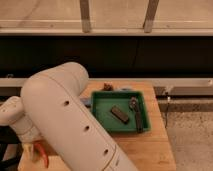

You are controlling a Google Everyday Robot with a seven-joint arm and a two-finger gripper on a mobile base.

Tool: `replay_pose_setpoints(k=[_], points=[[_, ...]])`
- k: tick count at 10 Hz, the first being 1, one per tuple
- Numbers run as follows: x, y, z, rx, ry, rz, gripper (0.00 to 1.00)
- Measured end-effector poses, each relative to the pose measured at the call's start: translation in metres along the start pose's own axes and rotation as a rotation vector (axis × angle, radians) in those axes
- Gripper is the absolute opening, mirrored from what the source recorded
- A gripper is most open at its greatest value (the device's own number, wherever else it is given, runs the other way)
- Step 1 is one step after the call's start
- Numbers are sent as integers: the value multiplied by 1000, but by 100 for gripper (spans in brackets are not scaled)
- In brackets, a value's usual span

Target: Place pepper in paper cup

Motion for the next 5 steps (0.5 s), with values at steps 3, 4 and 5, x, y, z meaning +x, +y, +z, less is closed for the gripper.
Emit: replay_pose_setpoints(k=[3, 4, 5], points=[[-9, 7, 1, -3, 10, -5, 44], [-9, 8, 2, -3, 13, -8, 36], [-9, 8, 3, -3, 15, -10, 26]])
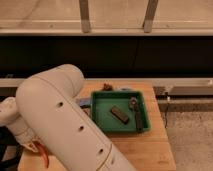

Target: Place pepper in paper cup

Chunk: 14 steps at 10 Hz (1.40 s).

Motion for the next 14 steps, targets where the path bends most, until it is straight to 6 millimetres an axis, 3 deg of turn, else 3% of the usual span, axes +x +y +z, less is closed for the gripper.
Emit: replay_pose_setpoints(k=[1, 6, 8, 12, 14], points=[[15, -5, 15, 3, 29, -1, 0], [11, -4, 11, -4, 9, 3, 0], [28, -17, -1, 5, -35, 36, 0], [86, -68, -82, 77, -141, 141, 0], [103, -94, -122, 117, -191, 186, 0]])
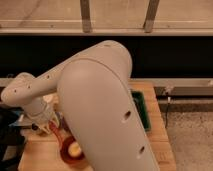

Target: Place pepper in paper cup

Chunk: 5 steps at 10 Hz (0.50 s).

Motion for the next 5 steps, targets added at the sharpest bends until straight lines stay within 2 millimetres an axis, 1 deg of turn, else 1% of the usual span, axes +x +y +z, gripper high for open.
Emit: replay_pose_setpoints(k=[2, 3, 5], points=[[2, -36, -33, 28, -65, 52, 0], [0, -49, -45, 32, -93, 66, 0], [-8, -91, -76, 50, -169, 100, 0]])
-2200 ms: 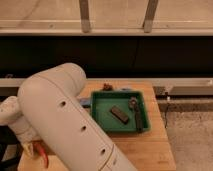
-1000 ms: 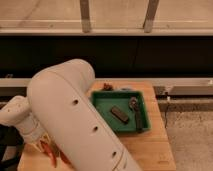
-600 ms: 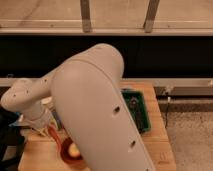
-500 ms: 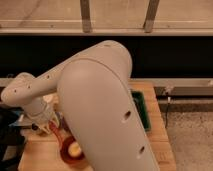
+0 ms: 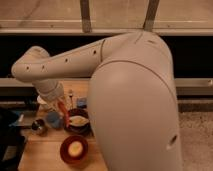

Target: Place pepper in paper cup

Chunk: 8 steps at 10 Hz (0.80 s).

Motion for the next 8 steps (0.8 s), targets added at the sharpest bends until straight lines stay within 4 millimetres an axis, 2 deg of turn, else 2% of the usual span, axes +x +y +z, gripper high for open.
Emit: replay_pose_setpoints(k=[2, 4, 5, 8], points=[[-24, -11, -18, 9, -55, -5, 0], [-59, -12, -30, -1, -134, -25, 0], [-68, -12, -33, -5, -153, -29, 0], [-67, -13, -33, -5, -151, -28, 0]])
